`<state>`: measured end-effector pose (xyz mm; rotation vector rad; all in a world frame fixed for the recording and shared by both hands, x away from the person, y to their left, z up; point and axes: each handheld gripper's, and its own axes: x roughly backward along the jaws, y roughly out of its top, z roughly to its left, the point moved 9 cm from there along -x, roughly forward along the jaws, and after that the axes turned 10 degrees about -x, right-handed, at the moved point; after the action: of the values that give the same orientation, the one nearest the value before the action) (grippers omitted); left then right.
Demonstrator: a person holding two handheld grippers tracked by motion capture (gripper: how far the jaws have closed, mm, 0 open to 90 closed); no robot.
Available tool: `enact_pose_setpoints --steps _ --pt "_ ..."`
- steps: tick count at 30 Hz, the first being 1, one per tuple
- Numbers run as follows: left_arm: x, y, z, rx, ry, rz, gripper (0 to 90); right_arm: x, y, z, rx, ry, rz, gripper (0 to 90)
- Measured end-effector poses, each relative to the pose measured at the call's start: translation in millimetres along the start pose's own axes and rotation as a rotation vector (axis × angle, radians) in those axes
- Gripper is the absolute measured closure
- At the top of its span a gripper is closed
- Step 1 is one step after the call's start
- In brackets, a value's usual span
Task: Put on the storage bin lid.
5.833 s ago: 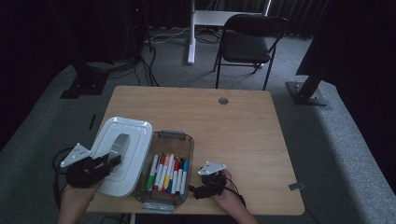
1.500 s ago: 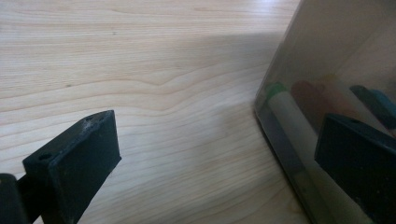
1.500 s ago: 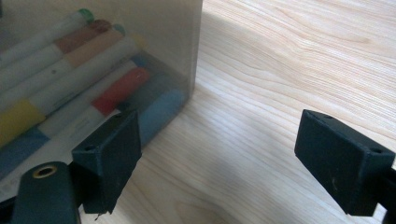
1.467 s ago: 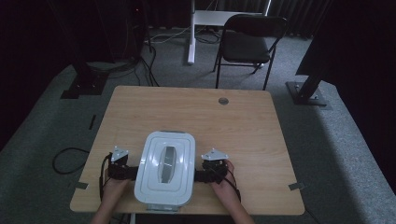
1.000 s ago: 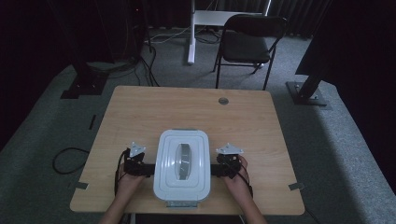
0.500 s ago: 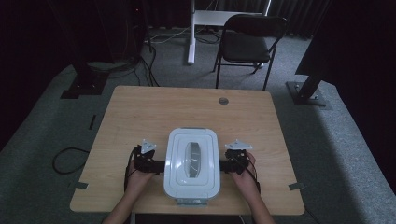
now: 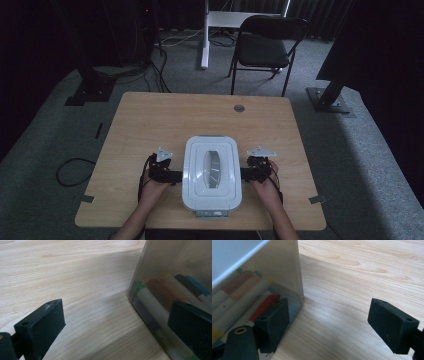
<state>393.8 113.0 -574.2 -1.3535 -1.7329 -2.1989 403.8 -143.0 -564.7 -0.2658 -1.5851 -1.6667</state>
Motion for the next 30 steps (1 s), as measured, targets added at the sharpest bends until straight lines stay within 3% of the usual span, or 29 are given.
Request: enact_pose_setpoints --steps 6,7,9,14,30 --pt "1.1 -1.0 1.7 0.0 -0.015 -0.009 1.2 -0.7 -0.1 -2.2 -0.008 -0.003 -0.001 14.5" --pt "2.1 -1.1 2.6 0.006 -0.036 -0.039 1.2 -0.6 -1.9 -4.8 -0.022 0.008 -0.01 12.0" --pt "3.5 -4.8 8.8 -0.017 -0.012 -0.041 1.2 -0.2 -5.2 -7.0 -0.015 -0.001 -0.002 12.0" --pt "7.8 -9.0 14.7 -0.028 -0.012 -0.05 1.2 2.9 -9.3 -10.5 -0.013 -0.004 -0.005 12.0" --pt "22.6 -16.4 24.8 -0.077 -0.04 -0.081 1.2 17.7 -21.1 -23.1 -0.041 0.004 -0.009 12.0"
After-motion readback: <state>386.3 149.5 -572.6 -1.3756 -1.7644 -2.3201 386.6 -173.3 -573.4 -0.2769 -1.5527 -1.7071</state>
